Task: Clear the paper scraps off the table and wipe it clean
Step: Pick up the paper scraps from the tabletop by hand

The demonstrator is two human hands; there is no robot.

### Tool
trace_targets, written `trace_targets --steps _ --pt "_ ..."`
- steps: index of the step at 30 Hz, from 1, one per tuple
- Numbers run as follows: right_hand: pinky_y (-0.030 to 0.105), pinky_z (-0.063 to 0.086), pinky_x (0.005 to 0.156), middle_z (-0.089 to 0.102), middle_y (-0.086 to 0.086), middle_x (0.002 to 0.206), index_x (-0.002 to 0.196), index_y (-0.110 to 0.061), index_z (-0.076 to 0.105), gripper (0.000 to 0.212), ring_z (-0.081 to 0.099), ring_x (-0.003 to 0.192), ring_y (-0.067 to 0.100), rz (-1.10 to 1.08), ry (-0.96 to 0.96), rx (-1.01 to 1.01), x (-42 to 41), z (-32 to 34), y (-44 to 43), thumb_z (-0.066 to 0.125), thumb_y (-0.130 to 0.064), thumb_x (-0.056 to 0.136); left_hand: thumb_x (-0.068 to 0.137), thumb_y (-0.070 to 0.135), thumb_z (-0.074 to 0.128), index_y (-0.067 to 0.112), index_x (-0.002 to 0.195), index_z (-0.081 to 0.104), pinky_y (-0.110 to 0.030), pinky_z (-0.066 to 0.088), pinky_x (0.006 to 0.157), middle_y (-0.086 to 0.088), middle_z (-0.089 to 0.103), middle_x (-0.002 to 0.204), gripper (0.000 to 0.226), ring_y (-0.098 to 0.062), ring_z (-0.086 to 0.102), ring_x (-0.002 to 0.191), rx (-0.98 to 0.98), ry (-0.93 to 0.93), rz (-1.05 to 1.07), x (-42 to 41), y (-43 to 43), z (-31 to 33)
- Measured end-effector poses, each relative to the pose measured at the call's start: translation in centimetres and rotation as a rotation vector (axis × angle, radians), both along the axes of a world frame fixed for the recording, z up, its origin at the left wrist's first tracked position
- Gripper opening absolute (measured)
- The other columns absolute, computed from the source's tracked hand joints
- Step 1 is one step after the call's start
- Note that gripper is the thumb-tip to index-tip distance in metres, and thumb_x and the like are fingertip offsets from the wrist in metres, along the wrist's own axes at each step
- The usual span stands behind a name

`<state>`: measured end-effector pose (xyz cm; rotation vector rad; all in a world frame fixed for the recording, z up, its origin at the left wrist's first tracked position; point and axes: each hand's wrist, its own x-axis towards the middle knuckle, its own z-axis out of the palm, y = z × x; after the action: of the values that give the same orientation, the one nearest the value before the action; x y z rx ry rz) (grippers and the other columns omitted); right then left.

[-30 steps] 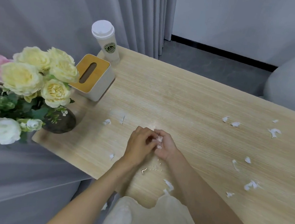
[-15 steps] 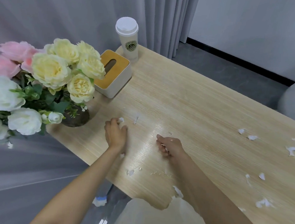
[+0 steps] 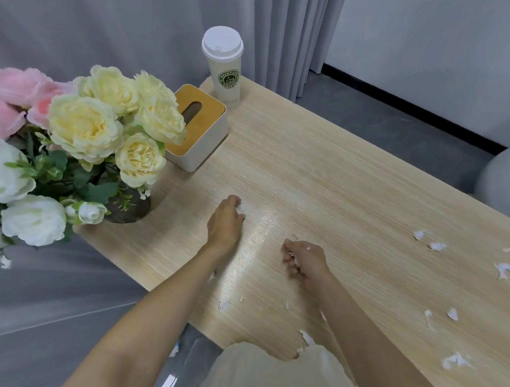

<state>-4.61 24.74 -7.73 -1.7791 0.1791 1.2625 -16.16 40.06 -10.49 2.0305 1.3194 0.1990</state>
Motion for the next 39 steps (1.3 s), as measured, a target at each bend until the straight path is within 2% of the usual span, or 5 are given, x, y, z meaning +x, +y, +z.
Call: trace_targets --steps 11,19,29,33,39 --pt "0.019 0.035 0.04 0.058 0.009 0.067 0.085 -0.005 0.066 0.013 0.046 0.048 0.015 -0.024 0.058 0.009 0.0 0.0 0.2 0.066 -0.018 0.086 0.087 0.006 0.05 0.006 0.092 0.055 -0.01 0.034 0.066 0.01 0.047 0.093 0.007 0.002 0.049 0.076 0.068 -0.013 0.311 -0.6 4.5 -0.3" --pt "0.02 0.036 0.042 0.059 0.01 0.069 0.091 -0.003 0.067 0.018 0.047 0.05 0.016 -0.015 0.073 -0.002 -0.1 -0.5 0.1 0.065 -0.021 0.088 0.088 -0.003 0.048 0.009 0.103 0.053 -0.031 0.045 0.078 -0.008 0.056 0.109 0.019 -0.022 0.053 0.095 0.006 0.126 0.07 0.2 7.1 0.1" --pt "0.025 0.053 0.061 0.07 0.007 0.089 0.092 -0.005 0.068 0.037 0.067 0.074 0.016 -0.23 0.516 0.35 -0.3 -0.7 0.3 0.043 -0.032 0.099 0.088 0.007 0.06 0.021 0.108 0.054 -0.017 0.048 0.07 0.001 0.065 0.086 0.025 -0.008 0.061 0.078 -0.377 -0.296 -0.184 1.6 -7.0 5.7" --pt "0.02 0.049 0.046 0.069 0.003 0.073 0.091 -0.007 0.063 0.024 0.064 0.056 0.011 -0.292 0.556 0.386 -0.2 -0.2 -0.3 0.049 -0.025 0.098 0.089 0.017 0.06 0.027 0.103 0.064 -0.028 0.044 0.089 0.012 0.064 0.083 0.018 -0.01 0.056 0.092 -0.214 -0.18 -0.298 2.0 -8.4 5.1" --pt "0.016 0.035 0.035 0.055 0.005 0.065 0.084 -0.006 0.06 0.024 0.047 0.04 0.007 -0.301 0.458 0.245 1.1 -0.9 -2.8 0.051 -0.025 0.096 0.087 -0.001 0.055 0.019 0.102 0.061 -0.021 0.048 0.073 0.003 0.065 0.091 0.026 -0.013 0.061 0.084 -0.277 -0.246 -0.136 4.1 -6.9 4.6"
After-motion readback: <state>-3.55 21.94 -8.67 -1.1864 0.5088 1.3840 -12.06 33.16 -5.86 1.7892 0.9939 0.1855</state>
